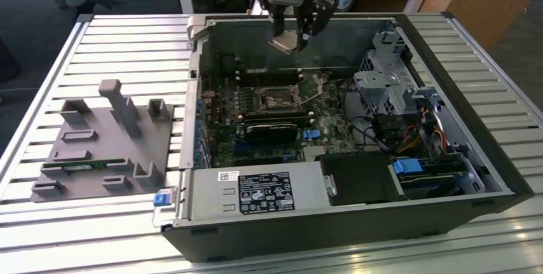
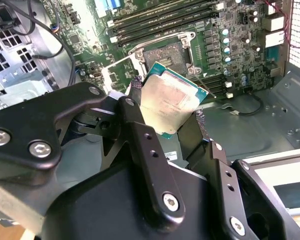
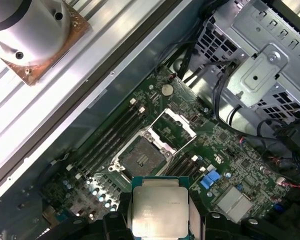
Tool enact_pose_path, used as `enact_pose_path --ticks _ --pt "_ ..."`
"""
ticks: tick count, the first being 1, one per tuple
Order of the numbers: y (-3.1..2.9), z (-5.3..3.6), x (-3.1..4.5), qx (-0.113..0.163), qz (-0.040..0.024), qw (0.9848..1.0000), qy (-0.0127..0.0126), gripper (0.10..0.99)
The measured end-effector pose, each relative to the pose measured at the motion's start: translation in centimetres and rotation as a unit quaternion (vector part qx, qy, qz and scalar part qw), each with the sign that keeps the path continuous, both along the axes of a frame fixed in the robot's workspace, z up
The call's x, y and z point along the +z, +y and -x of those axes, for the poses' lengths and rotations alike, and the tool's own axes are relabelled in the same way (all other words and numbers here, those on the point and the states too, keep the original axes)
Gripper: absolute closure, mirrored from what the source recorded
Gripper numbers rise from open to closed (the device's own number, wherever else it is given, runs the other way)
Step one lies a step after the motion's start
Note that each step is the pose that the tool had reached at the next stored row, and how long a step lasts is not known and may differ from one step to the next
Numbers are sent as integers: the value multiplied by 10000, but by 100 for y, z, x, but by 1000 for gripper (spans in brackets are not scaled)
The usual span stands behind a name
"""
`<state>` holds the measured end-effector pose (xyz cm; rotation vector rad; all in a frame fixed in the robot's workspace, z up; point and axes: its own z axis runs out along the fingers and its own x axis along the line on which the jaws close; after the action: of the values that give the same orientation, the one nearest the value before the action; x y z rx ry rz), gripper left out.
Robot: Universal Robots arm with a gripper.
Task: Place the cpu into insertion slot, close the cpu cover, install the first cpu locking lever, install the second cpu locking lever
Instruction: 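Place the cpu into insertion slot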
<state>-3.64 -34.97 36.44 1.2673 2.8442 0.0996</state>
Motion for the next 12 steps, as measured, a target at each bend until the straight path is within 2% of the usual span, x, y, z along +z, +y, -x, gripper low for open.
enact_pose_path --ticks 12 --pt "0 0 -15 -326 23 9995 0 549"
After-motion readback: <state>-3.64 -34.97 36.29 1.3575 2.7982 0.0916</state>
